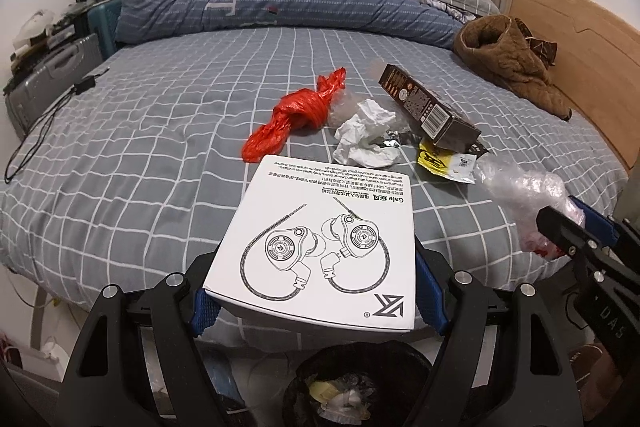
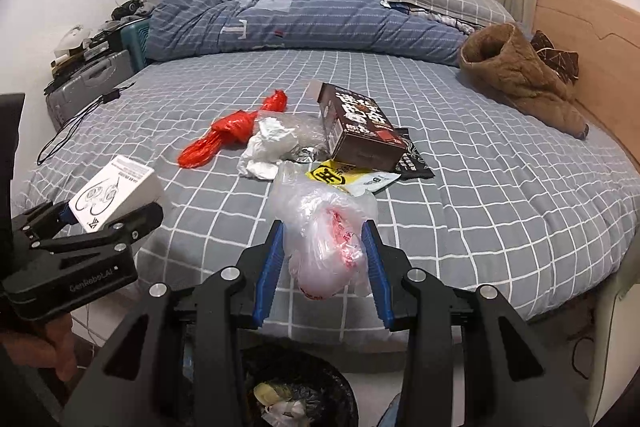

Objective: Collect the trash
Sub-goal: 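Lift the clear bag and white box and carry them toward the bin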

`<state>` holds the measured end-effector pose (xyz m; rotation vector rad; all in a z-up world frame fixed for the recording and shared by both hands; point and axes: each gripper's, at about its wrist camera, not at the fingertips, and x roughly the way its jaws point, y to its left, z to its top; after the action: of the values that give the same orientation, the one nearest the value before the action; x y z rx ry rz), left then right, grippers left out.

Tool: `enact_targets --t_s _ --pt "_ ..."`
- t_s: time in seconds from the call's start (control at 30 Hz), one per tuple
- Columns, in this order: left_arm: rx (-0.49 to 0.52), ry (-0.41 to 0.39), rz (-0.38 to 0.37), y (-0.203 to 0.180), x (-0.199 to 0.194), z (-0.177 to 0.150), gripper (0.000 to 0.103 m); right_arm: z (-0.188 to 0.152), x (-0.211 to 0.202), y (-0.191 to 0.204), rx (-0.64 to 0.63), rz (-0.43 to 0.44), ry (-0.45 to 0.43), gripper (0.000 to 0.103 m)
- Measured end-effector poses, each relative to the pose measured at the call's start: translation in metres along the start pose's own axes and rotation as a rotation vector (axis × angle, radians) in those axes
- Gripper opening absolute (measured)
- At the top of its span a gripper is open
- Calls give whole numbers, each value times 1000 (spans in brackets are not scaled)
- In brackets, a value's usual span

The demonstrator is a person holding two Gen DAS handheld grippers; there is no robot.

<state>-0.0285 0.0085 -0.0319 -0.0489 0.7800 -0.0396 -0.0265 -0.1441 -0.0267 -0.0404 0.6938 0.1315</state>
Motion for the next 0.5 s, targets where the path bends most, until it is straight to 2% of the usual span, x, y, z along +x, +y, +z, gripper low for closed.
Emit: enact_targets --t_s 0.5 --pt "-4 9 -7 -7 -33 -25 75 -18 -33 2 12 22 7 38"
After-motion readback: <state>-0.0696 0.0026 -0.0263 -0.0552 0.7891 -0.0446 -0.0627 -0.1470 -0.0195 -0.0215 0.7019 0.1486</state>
